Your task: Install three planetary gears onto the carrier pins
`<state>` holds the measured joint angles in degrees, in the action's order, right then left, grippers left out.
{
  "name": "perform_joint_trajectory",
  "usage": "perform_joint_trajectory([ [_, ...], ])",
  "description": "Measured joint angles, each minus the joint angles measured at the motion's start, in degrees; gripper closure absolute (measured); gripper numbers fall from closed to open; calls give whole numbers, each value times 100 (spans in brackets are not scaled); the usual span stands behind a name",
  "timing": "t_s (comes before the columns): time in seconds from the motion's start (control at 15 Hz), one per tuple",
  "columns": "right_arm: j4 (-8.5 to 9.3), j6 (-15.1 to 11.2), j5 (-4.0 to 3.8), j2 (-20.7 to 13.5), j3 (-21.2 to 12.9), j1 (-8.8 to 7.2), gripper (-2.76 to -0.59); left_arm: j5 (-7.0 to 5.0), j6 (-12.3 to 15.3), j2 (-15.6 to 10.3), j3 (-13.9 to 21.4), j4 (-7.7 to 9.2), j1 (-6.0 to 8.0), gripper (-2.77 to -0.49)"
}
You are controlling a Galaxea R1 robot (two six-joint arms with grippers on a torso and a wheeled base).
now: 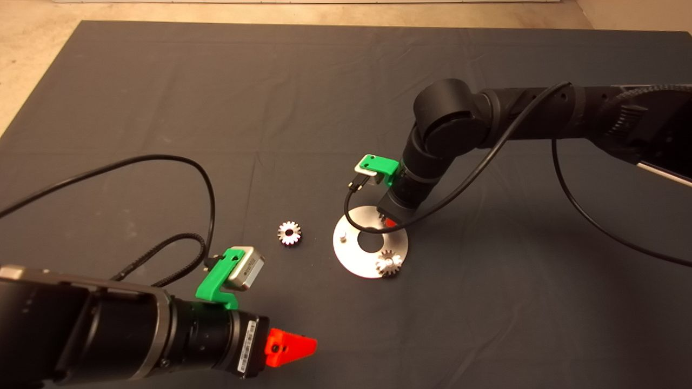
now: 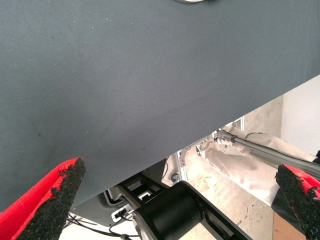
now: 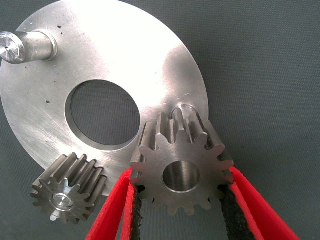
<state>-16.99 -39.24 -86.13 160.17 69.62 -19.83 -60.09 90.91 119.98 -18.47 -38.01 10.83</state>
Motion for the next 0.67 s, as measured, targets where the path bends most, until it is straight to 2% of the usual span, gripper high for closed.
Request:
perform_joint_trajectory([
  [0.07,2,0,27,-2,17,-1,-94,0,0,-2,0,1,0,-276],
  [0.2,2,0,185,-4,81,-5,-94,13,0,-2,0,0,0,-276],
  [0.27,2,2,234,-2,122,-9,-94,13,0,-2,0,0,0,-276],
  [0.47,2,2,294,-2,144,-15,-94,13,0,-2,0,0,0,-276],
  [0.67,2,2,297,-5,144,-15,-94,55,-2,-9,0,0,0,-276],
])
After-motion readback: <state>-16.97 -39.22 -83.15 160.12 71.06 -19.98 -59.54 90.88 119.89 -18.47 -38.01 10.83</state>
